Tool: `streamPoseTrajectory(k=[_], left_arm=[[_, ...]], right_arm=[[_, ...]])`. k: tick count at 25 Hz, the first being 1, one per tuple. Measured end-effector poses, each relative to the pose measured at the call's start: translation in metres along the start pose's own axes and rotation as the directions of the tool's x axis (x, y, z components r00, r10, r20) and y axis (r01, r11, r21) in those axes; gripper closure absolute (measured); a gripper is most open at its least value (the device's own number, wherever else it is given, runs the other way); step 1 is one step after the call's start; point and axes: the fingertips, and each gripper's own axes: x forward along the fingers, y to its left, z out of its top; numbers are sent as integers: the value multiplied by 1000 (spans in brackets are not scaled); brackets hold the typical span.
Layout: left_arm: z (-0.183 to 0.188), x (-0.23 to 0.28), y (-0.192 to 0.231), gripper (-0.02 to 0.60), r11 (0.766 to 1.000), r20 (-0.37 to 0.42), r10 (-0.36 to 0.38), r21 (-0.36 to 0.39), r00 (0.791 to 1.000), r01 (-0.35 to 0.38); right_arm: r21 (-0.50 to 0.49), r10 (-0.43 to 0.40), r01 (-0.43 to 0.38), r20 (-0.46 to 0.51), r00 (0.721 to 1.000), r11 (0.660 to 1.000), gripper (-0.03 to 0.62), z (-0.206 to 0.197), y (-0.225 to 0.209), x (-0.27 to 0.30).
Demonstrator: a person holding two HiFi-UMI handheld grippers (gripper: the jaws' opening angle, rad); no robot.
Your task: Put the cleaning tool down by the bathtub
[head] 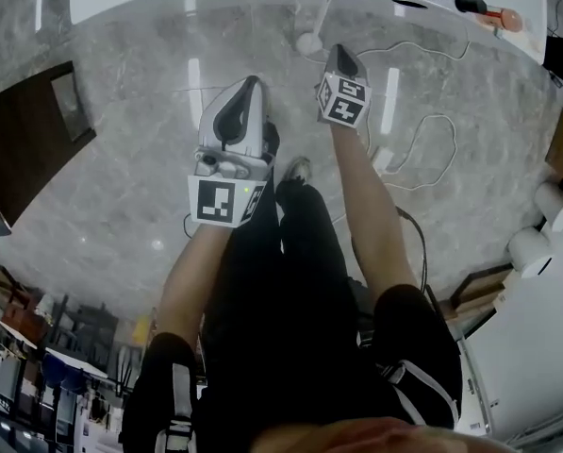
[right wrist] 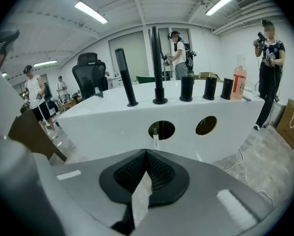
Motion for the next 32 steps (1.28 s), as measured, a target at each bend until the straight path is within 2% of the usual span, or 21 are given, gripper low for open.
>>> streamPoseTrajectory(k=[11, 16, 27, 32], left_arm=[[89, -87, -110, 574, 999, 69, -23, 44, 997, 20], [110, -136, -155, 574, 998, 83, -30, 49, 996, 26], [164, -238, -239, 574, 998, 91, -18, 69, 996, 11], [183, -270, -264, 574, 997, 95, -41, 70, 995, 35]], right_arm=[[35, 97, -105, 176, 980, 994, 594, 69, 15, -191], [18, 124, -131, 221, 967, 991, 594, 73, 13, -276], [-29, 176, -178, 380, 908, 984, 595, 107, 7, -463], [-50, 193, -191, 445, 875, 980, 595, 120, 13, -536]])
